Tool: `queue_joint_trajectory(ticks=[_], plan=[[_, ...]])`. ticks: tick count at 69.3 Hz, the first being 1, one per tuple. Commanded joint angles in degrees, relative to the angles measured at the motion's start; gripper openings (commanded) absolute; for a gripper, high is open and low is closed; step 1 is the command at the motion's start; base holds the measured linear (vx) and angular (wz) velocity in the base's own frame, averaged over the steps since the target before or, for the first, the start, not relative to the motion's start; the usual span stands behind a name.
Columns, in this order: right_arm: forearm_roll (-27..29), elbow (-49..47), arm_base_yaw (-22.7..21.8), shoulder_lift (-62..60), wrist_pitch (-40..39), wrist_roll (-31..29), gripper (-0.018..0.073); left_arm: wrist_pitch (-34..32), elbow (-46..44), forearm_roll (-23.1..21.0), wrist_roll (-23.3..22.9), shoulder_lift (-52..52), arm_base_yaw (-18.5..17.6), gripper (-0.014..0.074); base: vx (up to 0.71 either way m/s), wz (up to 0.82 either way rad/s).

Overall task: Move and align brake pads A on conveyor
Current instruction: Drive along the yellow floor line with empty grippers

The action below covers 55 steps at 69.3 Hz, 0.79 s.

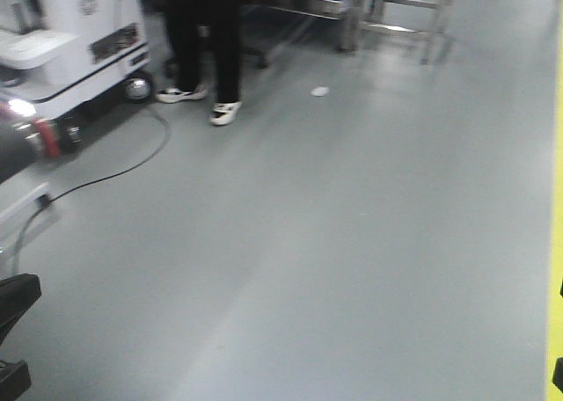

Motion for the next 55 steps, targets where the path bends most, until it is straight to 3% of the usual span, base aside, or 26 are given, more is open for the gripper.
queue_joint_trajectory(ticks=[1,30,55], plan=[[0.49,-1.56,-0.18,0.31,-4.22,-0.59,-0.0010,-3.44,-1.53,-0.51,0.08,-0.09,-0.36,-0.0006,0.02,-0.72],[0.55,-1.56,-0.18,0.31,-4.22,-0.59,-0.0010,-3.44,-1.53,-0.51,0.08,-0.09,-0.36,-0.0006,0.03,-0.67],[0.55,-1.56,-0.18,0.31,-3.97,-0.59,-0.0010,-3.44,-1.53,-0.51,0.08,-0.09,-0.36,-0.0006,0.10,-0.30]])
